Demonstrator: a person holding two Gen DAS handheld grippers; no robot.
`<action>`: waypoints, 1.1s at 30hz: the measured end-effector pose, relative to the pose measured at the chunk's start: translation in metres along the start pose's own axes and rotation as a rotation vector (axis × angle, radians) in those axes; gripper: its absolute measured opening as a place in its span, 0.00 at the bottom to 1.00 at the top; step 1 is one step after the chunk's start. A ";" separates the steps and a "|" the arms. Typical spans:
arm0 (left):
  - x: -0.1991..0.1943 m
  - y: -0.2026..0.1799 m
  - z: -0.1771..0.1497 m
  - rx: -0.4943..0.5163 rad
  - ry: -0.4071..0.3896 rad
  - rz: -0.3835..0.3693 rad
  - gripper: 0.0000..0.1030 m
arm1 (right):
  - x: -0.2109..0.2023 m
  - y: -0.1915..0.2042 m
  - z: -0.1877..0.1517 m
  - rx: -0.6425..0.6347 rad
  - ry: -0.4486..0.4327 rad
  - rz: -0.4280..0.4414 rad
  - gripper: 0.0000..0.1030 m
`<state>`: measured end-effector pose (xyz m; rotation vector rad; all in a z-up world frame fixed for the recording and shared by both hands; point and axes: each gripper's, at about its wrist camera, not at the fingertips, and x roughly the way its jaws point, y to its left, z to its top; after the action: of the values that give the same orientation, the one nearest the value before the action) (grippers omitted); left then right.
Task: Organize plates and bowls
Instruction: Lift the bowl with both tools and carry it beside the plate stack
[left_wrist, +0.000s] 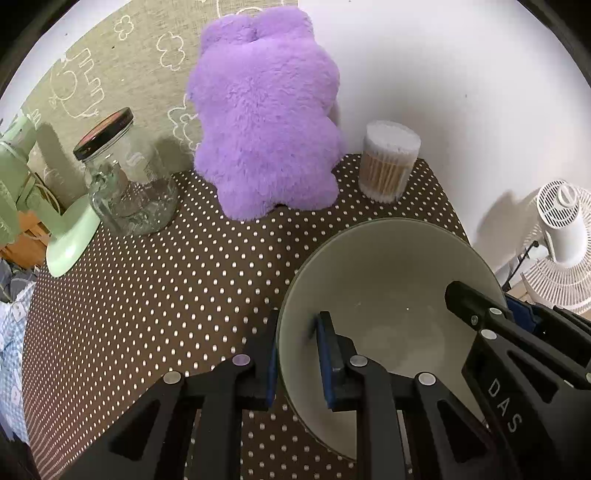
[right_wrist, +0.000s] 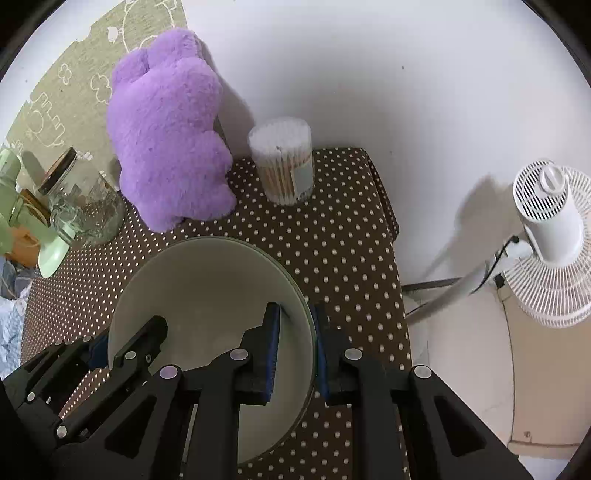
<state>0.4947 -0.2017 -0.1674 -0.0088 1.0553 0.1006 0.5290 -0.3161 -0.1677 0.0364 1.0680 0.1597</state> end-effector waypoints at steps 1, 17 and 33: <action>-0.002 0.000 -0.002 0.000 0.004 -0.003 0.15 | -0.003 0.000 -0.003 0.003 0.002 -0.002 0.20; -0.075 0.017 -0.050 0.021 -0.014 -0.022 0.15 | -0.063 0.016 -0.042 0.043 -0.018 -0.013 0.20; -0.138 0.060 -0.074 0.068 -0.039 -0.069 0.15 | -0.136 0.063 -0.086 0.087 -0.050 -0.064 0.20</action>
<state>0.3577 -0.1571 -0.0813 0.0186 1.0181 0.0024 0.3824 -0.2784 -0.0840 0.0845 1.0246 0.0542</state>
